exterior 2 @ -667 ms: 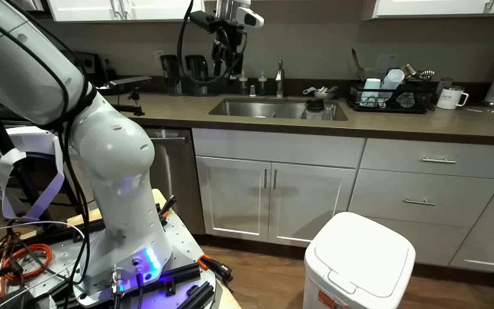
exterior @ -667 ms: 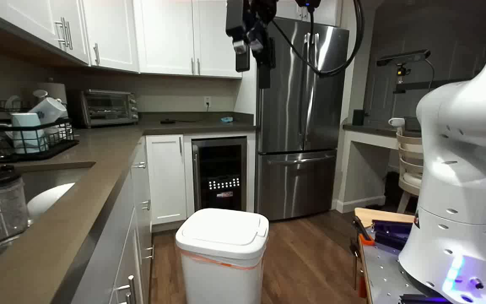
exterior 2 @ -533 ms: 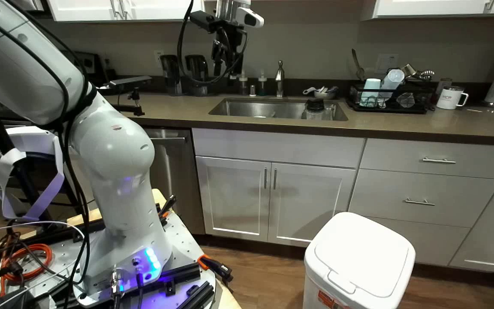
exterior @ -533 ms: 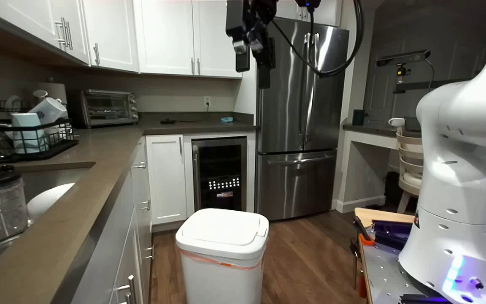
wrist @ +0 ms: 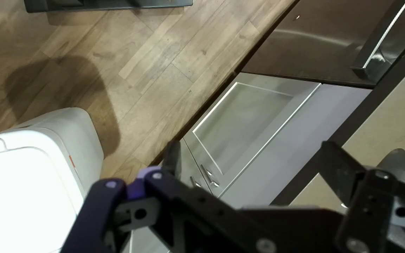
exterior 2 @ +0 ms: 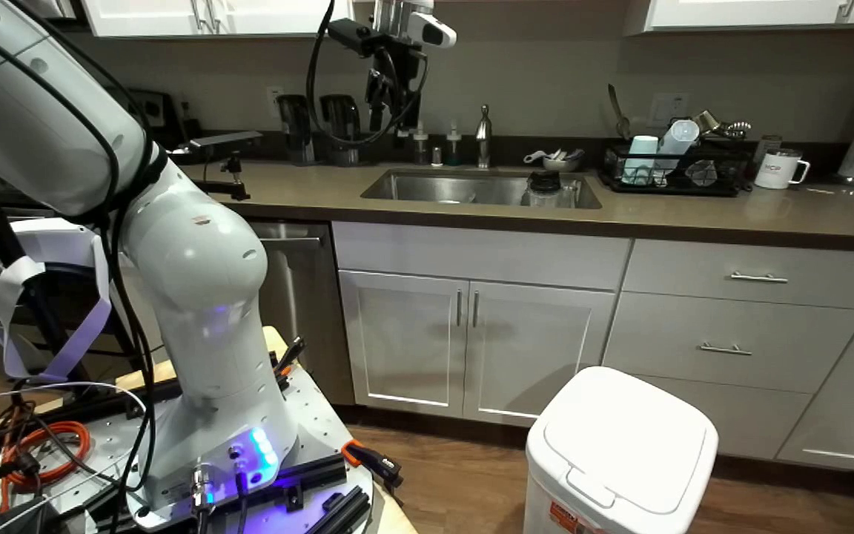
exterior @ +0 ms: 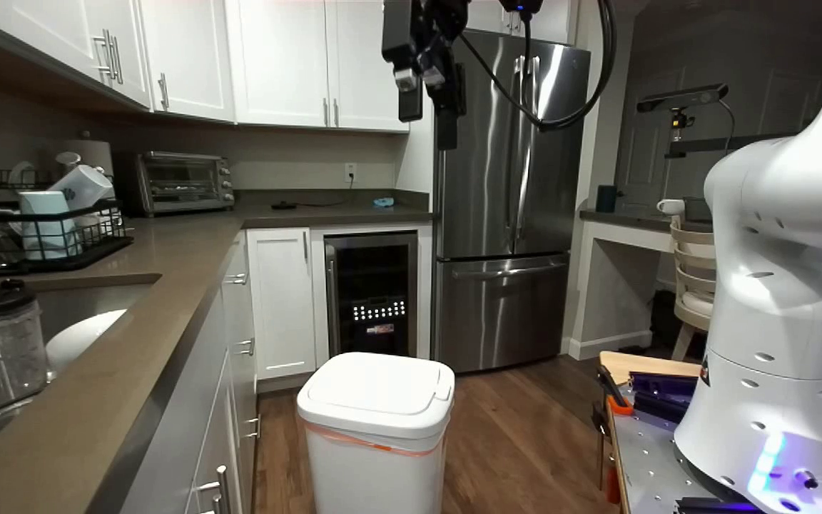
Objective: Open the trash bin
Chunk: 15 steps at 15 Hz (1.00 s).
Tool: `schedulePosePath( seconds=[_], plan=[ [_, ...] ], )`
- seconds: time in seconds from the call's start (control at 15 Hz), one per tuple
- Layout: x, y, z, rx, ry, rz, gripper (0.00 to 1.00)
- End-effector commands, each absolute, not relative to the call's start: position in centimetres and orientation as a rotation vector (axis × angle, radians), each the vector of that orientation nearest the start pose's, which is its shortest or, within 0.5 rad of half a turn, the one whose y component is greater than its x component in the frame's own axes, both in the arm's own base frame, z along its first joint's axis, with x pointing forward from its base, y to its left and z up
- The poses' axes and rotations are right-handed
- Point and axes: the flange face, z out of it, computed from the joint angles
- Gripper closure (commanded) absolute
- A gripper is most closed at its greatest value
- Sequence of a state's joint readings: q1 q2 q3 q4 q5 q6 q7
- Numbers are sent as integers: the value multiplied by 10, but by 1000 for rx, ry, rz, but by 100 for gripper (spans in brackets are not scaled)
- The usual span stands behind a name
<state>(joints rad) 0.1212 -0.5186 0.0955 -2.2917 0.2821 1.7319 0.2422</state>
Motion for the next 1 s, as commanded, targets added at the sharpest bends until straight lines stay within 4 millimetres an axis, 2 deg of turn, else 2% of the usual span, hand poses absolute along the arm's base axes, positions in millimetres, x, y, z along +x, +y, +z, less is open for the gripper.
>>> schedulePosePath(
  seconds=[0.0,0.6,0.93],
  plan=[
    [377,114,543,-2921,132,136,0],
    [377,114,543,-2921,132,136,0],
    [425,75,503,-2959,213,170,0]
  ],
)
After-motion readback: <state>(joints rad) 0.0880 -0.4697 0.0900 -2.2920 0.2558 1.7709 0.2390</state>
